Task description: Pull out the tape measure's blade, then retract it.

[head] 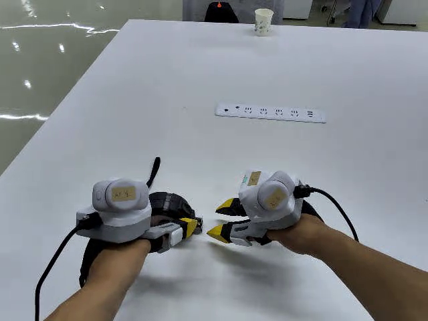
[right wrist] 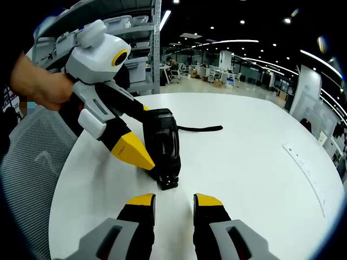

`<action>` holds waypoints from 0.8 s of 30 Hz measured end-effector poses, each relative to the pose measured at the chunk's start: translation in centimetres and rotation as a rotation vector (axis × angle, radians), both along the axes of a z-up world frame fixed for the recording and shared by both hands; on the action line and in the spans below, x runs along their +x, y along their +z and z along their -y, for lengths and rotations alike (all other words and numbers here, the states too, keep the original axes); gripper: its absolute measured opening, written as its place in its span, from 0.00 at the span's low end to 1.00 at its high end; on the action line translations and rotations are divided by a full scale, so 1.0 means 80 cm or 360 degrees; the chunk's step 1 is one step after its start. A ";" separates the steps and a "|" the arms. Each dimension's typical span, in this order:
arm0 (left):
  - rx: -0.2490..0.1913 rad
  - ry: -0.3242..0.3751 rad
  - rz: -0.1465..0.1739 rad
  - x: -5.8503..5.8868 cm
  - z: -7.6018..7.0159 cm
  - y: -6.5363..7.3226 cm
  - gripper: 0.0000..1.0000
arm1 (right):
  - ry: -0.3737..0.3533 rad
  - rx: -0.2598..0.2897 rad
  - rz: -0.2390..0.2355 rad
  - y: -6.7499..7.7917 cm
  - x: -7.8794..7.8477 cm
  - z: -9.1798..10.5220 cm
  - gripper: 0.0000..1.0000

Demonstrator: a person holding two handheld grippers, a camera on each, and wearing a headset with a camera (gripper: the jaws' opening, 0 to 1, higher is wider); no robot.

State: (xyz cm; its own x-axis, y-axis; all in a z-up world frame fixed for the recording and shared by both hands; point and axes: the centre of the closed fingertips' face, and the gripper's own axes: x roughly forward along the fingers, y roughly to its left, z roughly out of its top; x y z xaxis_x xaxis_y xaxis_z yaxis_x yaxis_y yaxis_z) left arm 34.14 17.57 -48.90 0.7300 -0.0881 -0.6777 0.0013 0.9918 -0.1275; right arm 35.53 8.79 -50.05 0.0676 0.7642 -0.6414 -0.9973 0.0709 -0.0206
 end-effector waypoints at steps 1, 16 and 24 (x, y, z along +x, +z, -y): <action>0.0000 -0.0003 0.0003 -0.001 0.000 0.001 0.69 | -0.0006 0.0001 0.0006 0.001 0.000 0.002 0.25; 0.0021 -0.0093 0.0031 -0.016 0.003 0.004 0.72 | -0.0181 0.0024 0.0001 0.014 0.001 0.034 0.34; 0.0043 -0.0173 0.0067 -0.021 0.006 0.009 0.73 | -0.0255 0.0049 0.0010 0.022 -0.005 0.050 0.38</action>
State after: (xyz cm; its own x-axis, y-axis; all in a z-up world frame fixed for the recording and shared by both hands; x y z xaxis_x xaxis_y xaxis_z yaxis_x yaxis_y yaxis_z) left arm 32.44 17.08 -48.21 0.7449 -0.1504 -0.6500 0.1140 0.9886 -0.0982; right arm 35.15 4.80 -48.32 0.1943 0.7626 -0.6170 -0.9730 0.2299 -0.0222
